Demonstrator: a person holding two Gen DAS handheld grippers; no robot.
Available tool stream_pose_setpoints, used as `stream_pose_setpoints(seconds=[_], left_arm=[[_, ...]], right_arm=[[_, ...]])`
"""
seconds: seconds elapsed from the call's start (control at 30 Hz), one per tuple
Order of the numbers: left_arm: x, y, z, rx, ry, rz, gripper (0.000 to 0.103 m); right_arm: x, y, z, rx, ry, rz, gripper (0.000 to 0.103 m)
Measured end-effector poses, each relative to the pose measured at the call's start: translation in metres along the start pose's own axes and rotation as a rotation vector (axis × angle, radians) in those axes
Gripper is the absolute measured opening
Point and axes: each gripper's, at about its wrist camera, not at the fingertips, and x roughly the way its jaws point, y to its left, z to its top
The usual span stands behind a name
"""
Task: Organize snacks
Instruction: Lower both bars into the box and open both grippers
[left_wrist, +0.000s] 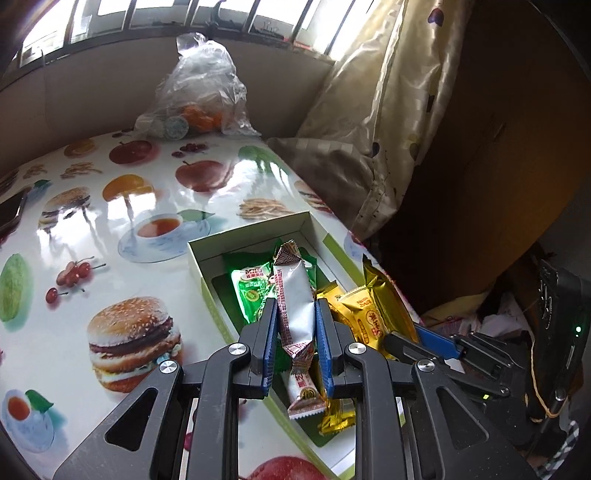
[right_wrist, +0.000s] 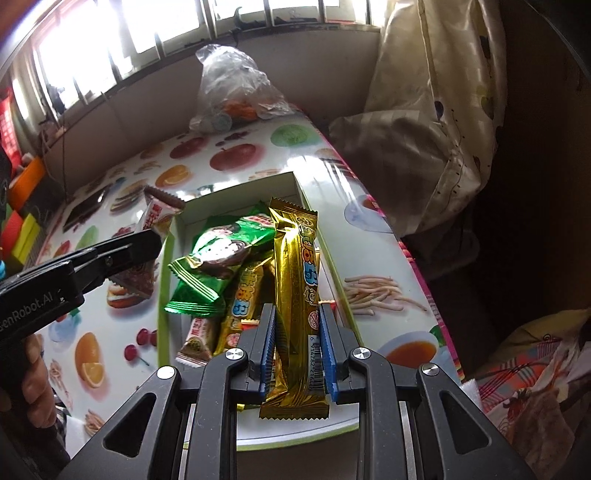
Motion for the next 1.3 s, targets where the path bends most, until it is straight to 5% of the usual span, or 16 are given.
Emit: stream_pose_setpoints(seconds=[0.33,0.83,1.3], left_arm=[[0.024,0.0,0.002,0.006,0.042,0.011,0.021],[0.041,-0.002,-0.005,0.015,0.08,0.037,0.021],[0.039,-0.004,-0.008,0.024,0.079,0.052,0.022]], right_arm=[[0.014,-0.001,0.005,-0.036,0.002,-0.056,0.022],[0.019,0.0,0.003,-0.047,-0.024,-0.029,0.022],[0.015,0.001,0.002,-0.052,-0.049,-0.028,0.033]])
